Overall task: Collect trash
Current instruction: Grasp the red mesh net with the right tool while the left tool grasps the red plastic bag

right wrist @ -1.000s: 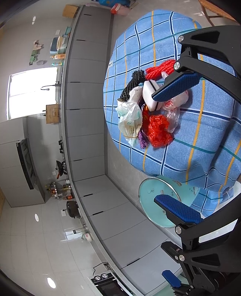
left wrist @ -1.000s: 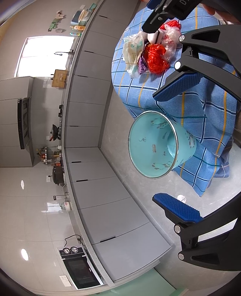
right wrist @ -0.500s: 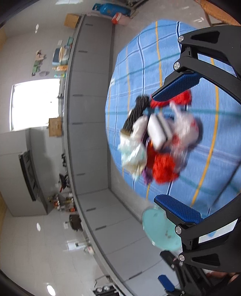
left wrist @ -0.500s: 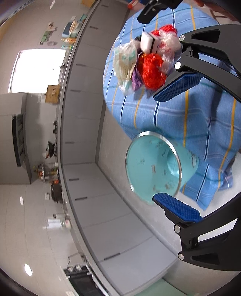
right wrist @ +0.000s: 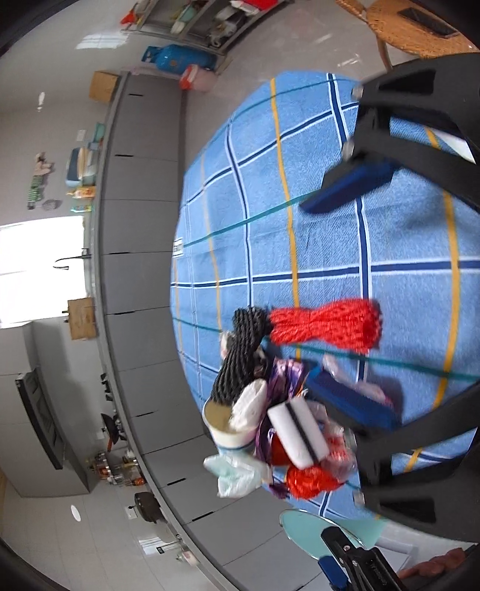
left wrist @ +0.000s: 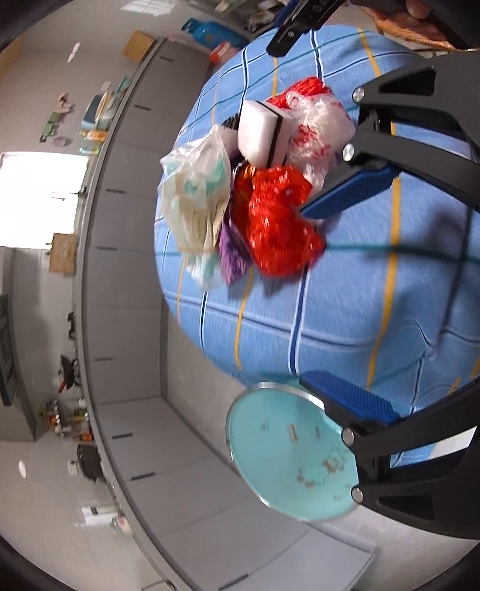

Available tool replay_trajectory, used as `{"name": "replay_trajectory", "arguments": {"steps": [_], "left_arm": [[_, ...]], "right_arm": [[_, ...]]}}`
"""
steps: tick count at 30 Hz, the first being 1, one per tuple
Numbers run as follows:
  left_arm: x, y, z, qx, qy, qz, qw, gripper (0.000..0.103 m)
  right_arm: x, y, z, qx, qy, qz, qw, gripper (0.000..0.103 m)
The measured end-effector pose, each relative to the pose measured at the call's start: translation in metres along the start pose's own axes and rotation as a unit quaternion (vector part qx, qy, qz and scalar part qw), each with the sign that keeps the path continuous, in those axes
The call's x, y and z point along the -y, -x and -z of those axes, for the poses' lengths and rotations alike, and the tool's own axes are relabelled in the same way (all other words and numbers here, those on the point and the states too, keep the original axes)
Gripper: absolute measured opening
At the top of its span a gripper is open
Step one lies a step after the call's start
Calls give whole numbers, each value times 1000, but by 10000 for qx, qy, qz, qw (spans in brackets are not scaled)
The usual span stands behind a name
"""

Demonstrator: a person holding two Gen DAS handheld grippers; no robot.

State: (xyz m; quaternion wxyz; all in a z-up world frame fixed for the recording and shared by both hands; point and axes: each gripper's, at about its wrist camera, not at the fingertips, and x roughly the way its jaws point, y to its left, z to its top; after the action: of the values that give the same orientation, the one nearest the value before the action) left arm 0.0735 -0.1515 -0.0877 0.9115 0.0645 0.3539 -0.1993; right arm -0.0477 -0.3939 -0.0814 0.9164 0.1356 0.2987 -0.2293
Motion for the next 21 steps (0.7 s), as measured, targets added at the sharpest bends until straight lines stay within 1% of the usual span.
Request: {"name": "replay_trajectory", "arguments": {"steps": [3, 7, 8, 9, 12, 14, 17, 19, 20, 21], "left_arm": [[10, -10, -6, -37, 10, 150, 9999, 81], [20, -23, -14, -61, -42, 186, 9998, 81], [22, -29, -16, -76, -42, 158, 9998, 81], [23, -34, -17, -121, -22, 153, 9998, 81], [21, -42, -21, -205, 131, 250, 9994, 81], [21, -49, -23, -262, 170, 311, 9990, 81], [24, -62, -23, -422, 273, 479, 9976, 81], [25, -68, -22, -525, 320, 568, 9965, 80], [26, -72, -22, -571, 343, 632, 9958, 74], [26, -74, -22, -601, 366, 692, 9951, 63]], "right_arm": [[2, -16, -1, -205, 38, -52, 9998, 73], [0, -35, -1, -441, 19, -126, 9989, 73], [-1, -40, 0, -521, 12, -114, 9986, 70], [-1, -46, 1, -625, 4, -125, 9980, 64], [-1, -56, 5, -867, -30, -295, 9958, 57], [-2, -60, 7, -917, 5, -312, 9953, 57], [-1, -67, 10, -1073, -86, -463, 9931, 57], [-1, -69, 13, -1147, -131, -569, 9917, 54], [-2, -70, 14, -1169, -150, -632, 9910, 48], [-2, -68, 15, -1185, -164, -761, 9899, 38]]}}
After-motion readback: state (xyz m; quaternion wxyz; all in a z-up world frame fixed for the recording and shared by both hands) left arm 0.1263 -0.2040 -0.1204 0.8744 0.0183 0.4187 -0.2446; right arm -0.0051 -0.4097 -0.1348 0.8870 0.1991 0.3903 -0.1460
